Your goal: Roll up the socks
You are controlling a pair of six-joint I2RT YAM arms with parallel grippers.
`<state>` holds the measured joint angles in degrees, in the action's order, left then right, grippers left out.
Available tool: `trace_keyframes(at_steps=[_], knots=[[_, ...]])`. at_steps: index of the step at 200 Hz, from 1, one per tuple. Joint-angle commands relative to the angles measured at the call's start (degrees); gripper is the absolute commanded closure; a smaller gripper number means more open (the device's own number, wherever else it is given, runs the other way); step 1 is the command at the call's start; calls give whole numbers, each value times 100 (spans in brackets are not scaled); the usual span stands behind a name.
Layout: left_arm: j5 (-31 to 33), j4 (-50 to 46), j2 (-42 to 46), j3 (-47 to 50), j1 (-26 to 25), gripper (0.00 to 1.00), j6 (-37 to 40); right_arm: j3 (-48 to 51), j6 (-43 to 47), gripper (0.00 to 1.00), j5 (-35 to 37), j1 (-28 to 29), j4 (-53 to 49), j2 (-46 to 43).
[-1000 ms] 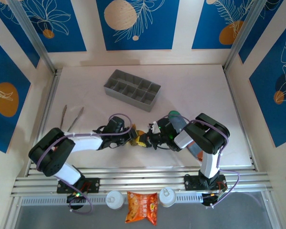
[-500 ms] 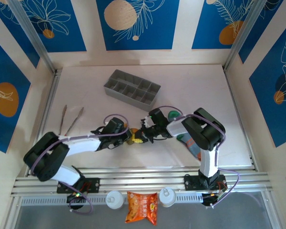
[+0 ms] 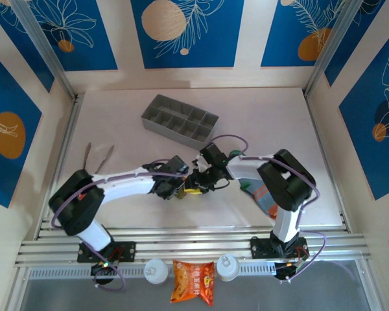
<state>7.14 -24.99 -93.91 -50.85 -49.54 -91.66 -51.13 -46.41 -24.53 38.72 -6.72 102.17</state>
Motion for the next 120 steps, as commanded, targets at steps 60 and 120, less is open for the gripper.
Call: trace_keyframes(at_steps=[60, 120], knots=[[-940, -2720, -1860, -1011, -96, 100, -154, 1715, -1001, 68, 641, -48, 1133, -1571], [-1253, -3749, -2860, -2366, 169, 100, 349, 1888, -1286, 68, 1022, 204, 1387, -1771]])
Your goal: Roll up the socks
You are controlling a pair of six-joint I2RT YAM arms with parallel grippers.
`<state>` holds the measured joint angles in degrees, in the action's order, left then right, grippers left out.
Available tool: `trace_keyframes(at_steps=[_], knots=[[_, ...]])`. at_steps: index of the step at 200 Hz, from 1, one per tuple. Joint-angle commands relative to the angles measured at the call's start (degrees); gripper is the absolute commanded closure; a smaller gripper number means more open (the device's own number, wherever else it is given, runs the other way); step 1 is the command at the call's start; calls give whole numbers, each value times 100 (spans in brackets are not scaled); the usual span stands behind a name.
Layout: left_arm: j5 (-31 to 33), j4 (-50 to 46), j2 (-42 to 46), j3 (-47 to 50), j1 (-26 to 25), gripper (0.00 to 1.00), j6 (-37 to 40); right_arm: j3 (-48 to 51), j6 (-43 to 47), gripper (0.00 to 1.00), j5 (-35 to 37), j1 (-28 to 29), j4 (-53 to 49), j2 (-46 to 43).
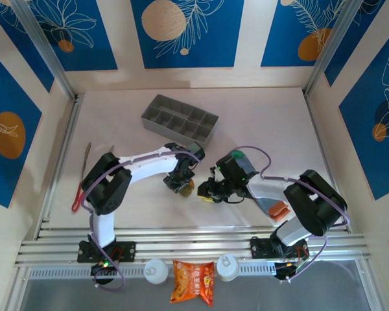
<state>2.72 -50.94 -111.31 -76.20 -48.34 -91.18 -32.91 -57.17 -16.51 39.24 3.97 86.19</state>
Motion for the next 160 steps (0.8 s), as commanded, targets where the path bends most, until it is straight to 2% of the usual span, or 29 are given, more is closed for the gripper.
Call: trace_keyframes(at_steps=[1, 26, 35, 42, 64, 113, 160], knots=[[-819, -1155, -1138, 151, 55, 100, 310, 65, -218, 68, 224, 157, 352, -173], [-1109, -1144, -1552, -289, 191, 100, 459, 272, -646, 62, 395, 284, 1054, -170], [-1206, -1236, -1727, -498, 238, 100, 514, 378, -872, 55, 538, 338, 1354, -206], [-1212, -1324, -1853, -694, 276, 100, 582, 464, -1040, 50, 618, 376, 1627, -224], [-1129, -1593, -2176, -1220, 344, 100, 770, 604, -1406, 46, 812, 443, 2180, -212], [-1283, -1382, -2451, -1492, 378, 100, 943, 534, -1980, 46, 700, 513, 3012, 231], [-1363, -1161, -2523, -1510, 394, 100, 1002, 391, -2188, 47, 763, 629, 3136, 623]])
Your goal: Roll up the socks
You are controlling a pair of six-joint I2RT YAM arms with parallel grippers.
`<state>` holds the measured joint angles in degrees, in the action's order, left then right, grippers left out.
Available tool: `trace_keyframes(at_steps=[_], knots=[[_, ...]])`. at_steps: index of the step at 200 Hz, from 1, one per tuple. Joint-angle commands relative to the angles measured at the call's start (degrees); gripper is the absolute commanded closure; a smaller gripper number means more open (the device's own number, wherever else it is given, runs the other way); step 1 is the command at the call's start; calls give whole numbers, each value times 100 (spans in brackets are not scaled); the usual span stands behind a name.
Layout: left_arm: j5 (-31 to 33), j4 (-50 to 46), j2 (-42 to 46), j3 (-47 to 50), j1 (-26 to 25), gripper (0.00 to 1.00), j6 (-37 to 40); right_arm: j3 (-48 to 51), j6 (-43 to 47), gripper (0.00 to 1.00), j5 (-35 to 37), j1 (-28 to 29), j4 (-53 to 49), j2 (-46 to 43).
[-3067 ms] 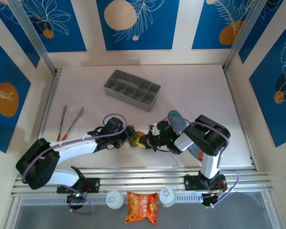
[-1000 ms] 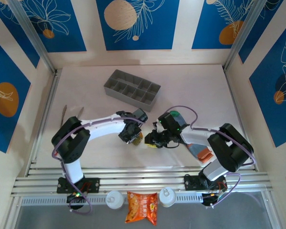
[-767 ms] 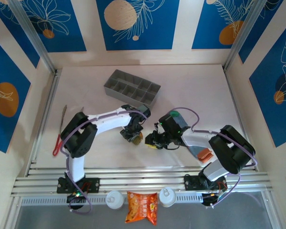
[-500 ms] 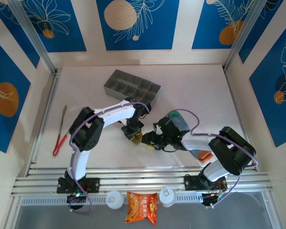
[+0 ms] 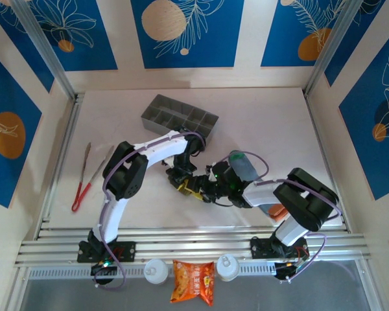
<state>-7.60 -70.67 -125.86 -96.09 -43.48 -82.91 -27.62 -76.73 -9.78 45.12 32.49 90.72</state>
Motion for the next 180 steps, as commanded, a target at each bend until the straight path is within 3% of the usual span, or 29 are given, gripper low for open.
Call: trace_keyframes(at_steps=[1, 62, 101, 130, 160, 180], knots=[[-335, 820, -1065, 478, -86, 100, 182, -134, -239, 47, 86, 37, 293, 181], [-357, 917, -977, 508, -103, 100, 372, -386, -366, 56, 169, -124, 13, 505], [-348, 1029, -704, 694, -108, 100, 413, -405, -751, 72, 300, -217, -203, 700], [-358, 1141, -501, 861, -102, 100, 427, -471, -1040, 82, 376, -232, -901, 708], [-349, 1221, -310, 1012, -95, 100, 434, -541, -1246, 100, 268, -319, -1758, 741], [-170, 1296, -72, 1088, -82, 97, 428, -578, -1315, 100, 83, -402, -2410, 804]])
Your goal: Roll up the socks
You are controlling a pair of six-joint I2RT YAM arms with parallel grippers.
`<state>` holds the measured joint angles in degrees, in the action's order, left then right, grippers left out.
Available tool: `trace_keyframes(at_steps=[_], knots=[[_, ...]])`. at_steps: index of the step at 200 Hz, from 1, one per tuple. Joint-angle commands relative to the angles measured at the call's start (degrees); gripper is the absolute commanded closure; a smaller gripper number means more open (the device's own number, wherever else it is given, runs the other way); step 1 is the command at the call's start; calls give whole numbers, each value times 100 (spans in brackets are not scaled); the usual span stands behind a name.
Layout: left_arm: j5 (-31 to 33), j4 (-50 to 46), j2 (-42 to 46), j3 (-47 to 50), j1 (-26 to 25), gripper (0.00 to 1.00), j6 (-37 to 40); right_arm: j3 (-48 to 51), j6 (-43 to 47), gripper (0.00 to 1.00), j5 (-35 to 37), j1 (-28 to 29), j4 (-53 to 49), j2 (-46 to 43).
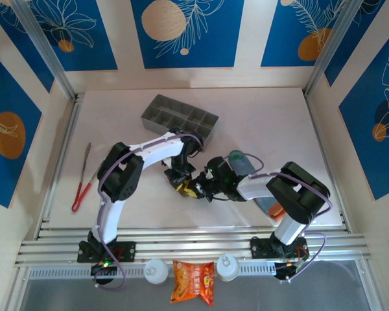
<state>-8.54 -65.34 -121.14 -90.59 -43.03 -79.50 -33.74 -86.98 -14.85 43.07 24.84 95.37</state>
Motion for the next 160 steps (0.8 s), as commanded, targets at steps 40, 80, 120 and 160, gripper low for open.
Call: trace_keyframes(at_steps=[40, 80, 120, 160], knots=[[366, 1434, 365, 1010, -99, 46, 93, 415, -434, 100, -56, -527, -1448, 709], [699, 2827, 1578, 2093, -75, 17, 18, 629, -575, 100, -645, -845, -927, 1077], [862, 4083, 2689, 3392, -112, 12, -374, 702, -902, 100, -886, -958, -763, 1218], [1017, 4998, 3167, 3960, -84, 10, -682, 685, -1009, 100, -958, -973, -840, 1282]])
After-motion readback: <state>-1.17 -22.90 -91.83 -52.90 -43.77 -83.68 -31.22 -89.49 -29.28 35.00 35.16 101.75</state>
